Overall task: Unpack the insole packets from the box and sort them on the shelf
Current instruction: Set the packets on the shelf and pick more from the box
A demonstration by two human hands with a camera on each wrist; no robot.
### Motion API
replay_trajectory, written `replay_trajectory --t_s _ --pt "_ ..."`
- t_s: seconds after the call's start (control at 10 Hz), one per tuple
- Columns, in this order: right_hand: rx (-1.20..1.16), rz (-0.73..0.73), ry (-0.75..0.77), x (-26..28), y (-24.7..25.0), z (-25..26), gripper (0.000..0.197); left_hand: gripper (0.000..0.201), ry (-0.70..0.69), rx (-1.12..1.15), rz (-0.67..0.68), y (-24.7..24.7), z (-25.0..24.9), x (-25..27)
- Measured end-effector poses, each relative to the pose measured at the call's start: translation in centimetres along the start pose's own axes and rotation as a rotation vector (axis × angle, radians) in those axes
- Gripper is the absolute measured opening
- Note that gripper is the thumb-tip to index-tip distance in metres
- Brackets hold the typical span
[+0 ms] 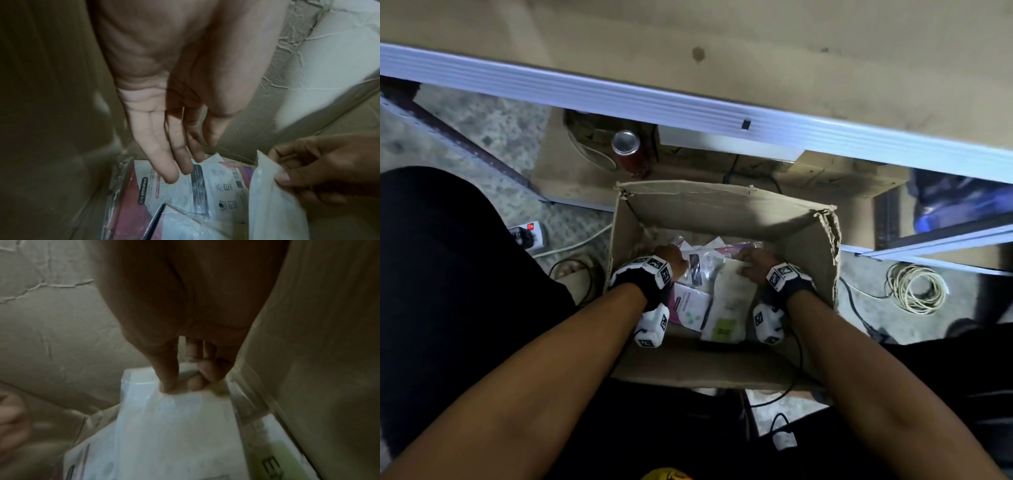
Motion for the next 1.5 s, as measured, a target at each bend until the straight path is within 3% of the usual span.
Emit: replay_trajectory --t_s 0.2,0.3,0.4,0.5,0.6,0.7,0.8,0.9,1.0,1.1,1.2,1.3,1.5 --pt "-0.272 0.059 -0.256 3.2 -1.4 -0.2 0.016 0.044 -0.034 -0.044 -0.008 -0.7 0.5 -0.8" --pt "-0.104 0.095 -0.370 4.9 -1.9 -1.1 0.046 0.041 -0.011 -0.025 -0.043 -1.1 0.8 -1.0" --pt "0.339 0.190 -0.398 6.3 -1.9 -1.4 0.056 0.047 -0.040 -0.012 -0.042 -1.2 1.2 -1.4" --pt "0.343 0.135 -0.310 5.7 -2.1 -0.5 0.046 0.054 -0.057 0.007 -0.039 -1.2 1.3 -1.6" --pt "0.327 0.028 -0.184 5.2 -1.9 1.6 0.048 0.060 -0.067 0.033 -0.052 -1.5 1.3 -1.6" --pt "0.316 0.034 -0.069 4.9 -2.1 4.1 0.050 0.063 -0.072 0.045 -0.071 -1.7 1.4 -1.8" --pt "0.457 0.170 -0.041 5.6 -3.6 4.8 0.058 0.056 -0.077 0.037 -0.060 -1.7 1.5 -2.1" --pt "0.536 0.165 0.008 6.3 -4.2 4.8 0.077 0.058 -0.080 0.030 -0.075 -1.9 1.6 -2.3" --pt "0.557 0.211 0.053 5.4 -4.9 5.2 0.076 0.059 -0.088 0.023 -0.121 -2.2 1.4 -2.3" --pt "0.579 0.243 0.068 4.6 -6.3 5.0 0.074 0.057 -0.080 0.018 -0.150 -2.4 1.0 -2.2" --pt "0.568 0.253 0.051 4.3 -6.9 4.9 0.063 0.041 -0.077 -0.025 -0.121 -2.8 0.2 -2.3" --pt "0.585 0.261 0.063 3.7 -7.2 3.7 0.066 0.036 -0.106 -0.076 -0.096 -3.3 -0.6 -2.4" --pt "0.504 0.275 0.029 3.1 -6.7 0.5 0.074 0.038 -0.316 -0.141 0.047 -5.3 -1.7 -2.7"
Point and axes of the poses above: each hand's wrist, its own x-axis away from the middle knuckle, its own y-axis out of the back of the hand, z = x × y, the point moved 1 cm from there along -x, towards the middle knuckle, and after that the axes turned 10 degrees about -z, right-handed, at the moved point
